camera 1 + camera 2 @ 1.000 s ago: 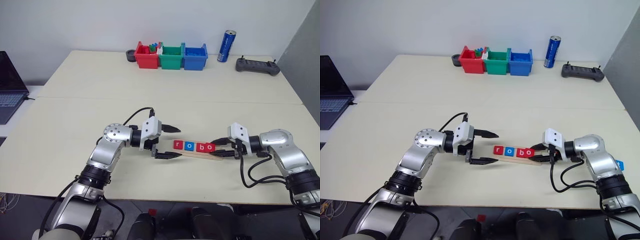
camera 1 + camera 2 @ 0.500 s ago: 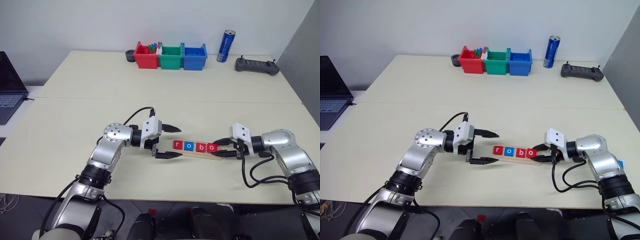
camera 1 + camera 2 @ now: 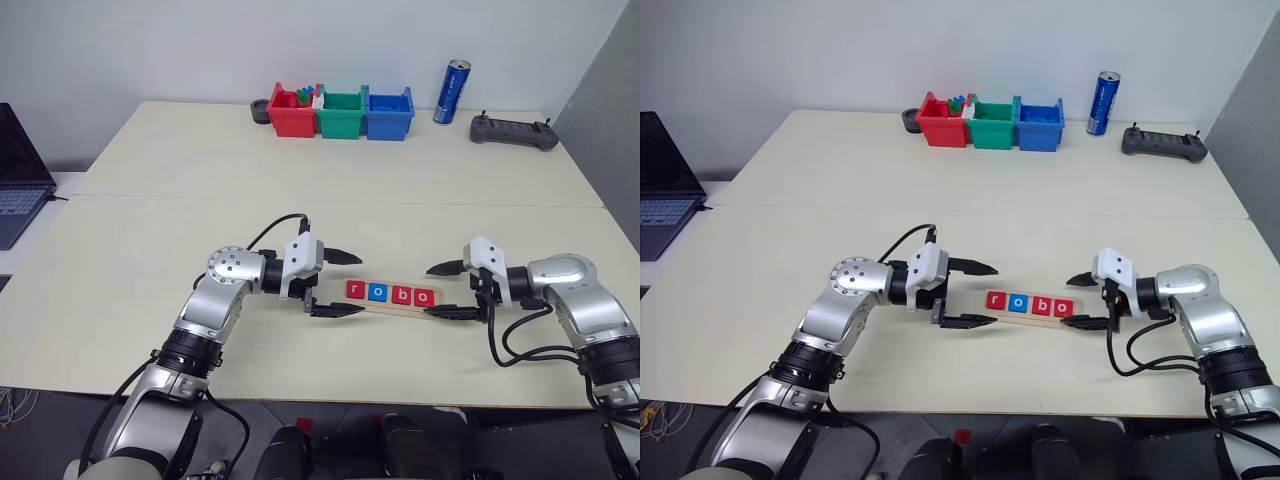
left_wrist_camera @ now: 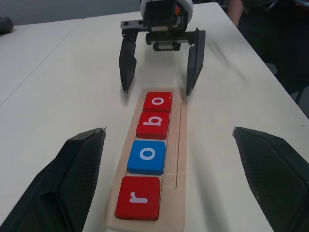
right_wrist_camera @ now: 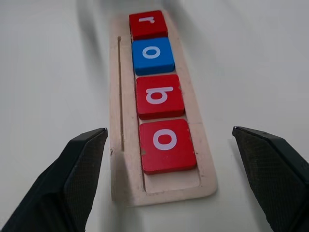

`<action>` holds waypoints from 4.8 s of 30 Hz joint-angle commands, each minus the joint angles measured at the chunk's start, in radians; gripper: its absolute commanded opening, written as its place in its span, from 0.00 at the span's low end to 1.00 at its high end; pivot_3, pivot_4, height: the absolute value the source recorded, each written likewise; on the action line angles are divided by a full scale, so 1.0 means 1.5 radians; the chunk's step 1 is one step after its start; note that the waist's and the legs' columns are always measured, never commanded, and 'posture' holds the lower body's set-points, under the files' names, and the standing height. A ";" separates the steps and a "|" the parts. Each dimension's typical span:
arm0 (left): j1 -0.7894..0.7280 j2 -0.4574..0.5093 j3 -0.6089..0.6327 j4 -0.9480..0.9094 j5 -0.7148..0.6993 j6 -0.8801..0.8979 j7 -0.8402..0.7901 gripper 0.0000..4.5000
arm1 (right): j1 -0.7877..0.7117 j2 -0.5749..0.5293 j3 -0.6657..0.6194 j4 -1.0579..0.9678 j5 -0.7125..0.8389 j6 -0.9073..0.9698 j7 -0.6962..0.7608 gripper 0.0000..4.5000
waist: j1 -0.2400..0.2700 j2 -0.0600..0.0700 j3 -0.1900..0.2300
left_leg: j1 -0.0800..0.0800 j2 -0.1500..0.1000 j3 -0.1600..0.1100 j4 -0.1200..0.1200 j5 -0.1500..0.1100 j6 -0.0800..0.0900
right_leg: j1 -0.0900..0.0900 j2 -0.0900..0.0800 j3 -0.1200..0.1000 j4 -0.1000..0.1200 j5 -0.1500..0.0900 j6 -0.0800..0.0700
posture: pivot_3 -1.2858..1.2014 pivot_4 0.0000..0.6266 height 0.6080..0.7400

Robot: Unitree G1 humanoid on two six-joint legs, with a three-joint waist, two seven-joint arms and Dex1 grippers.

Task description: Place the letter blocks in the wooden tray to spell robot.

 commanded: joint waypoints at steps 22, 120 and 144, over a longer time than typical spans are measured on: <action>-0.025 -0.004 0.008 0.004 -0.008 -0.007 -0.005 1.00 | 0.046 -0.024 -0.023 -0.003 -0.023 -0.072 -0.020 0.01 | -0.001 0.000 0.000 | 0.000 0.000 0.000 0.000 0.000 0.000 | 0.000 0.000 0.000 0.000 0.000 0.000 | 0.52 0.24 1.00; 0.020 -0.100 -0.021 -0.102 -0.075 0.066 0.040 1.00 | 0.377 0.218 -0.530 -0.308 0.060 0.327 -0.735 1.00 | 0.005 0.003 -0.002 | 0.000 0.000 0.002 -0.001 0.000 0.000 | 0.000 0.001 0.002 0.000 0.000 0.000 | 0.52 0.24 1.00; -0.004 -0.093 -0.017 -0.077 -0.066 0.050 0.031 1.00 | 0.329 0.239 -0.545 -0.224 0.099 0.328 -0.792 0.63 | 0.001 0.004 -0.002 | 0.001 0.000 0.002 -0.001 0.000 0.000 | 0.001 0.002 0.003 0.000 0.000 0.000 | 0.52 0.24 1.00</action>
